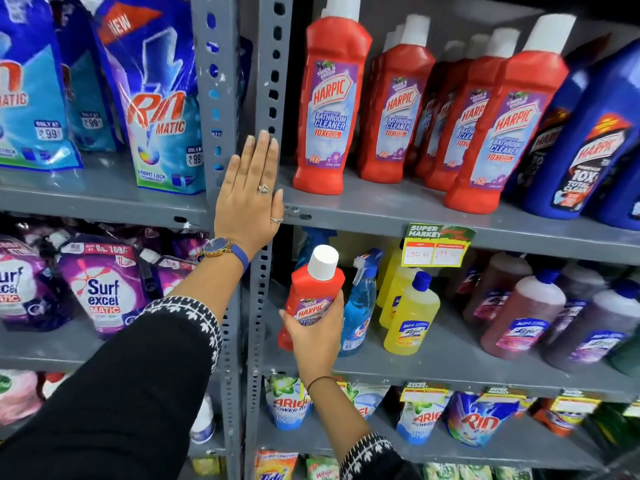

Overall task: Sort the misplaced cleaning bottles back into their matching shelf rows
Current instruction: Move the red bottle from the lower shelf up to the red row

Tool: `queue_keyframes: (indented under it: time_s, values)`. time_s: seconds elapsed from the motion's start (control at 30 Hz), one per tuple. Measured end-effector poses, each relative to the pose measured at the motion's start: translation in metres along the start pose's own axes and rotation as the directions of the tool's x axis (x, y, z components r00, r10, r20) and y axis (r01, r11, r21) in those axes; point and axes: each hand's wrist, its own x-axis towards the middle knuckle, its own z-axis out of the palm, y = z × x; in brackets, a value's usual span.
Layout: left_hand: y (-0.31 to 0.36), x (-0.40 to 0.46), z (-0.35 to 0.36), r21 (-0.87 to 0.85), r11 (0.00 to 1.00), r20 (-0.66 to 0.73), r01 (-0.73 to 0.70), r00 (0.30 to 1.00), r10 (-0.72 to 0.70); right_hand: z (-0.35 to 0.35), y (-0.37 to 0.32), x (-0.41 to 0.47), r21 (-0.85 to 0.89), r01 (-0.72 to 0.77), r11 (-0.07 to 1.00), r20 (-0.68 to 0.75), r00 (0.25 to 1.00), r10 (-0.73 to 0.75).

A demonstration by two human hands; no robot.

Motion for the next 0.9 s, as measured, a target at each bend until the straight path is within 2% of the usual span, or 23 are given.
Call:
queue_keyframes:
  time_s: [0.37, 0.57, 0.9]
  values:
    - [0.0, 0.001, 0.0, -0.029, 0.999, 0.017, 0.019, 1.0, -0.018, -0.053, -0.106, -0.003, 0.213, 0.209, 0.954, -0.074, 0.977, -0.198]
    - [-0.001, -0.001, 0.0, -0.054, 0.999, 0.001, -0.003, 1.0, 0.003, -0.073, -0.176, 0.015, 0.338, 0.321, 0.885, -0.203, 0.943, -0.265]
    - [-0.002, -0.002, 0.001, -0.091, 0.996, 0.019, 0.003, 1.0, -0.001, -0.1, -0.256, 0.083, 0.189, 0.342, 0.921, -0.372, 0.893, -0.255]
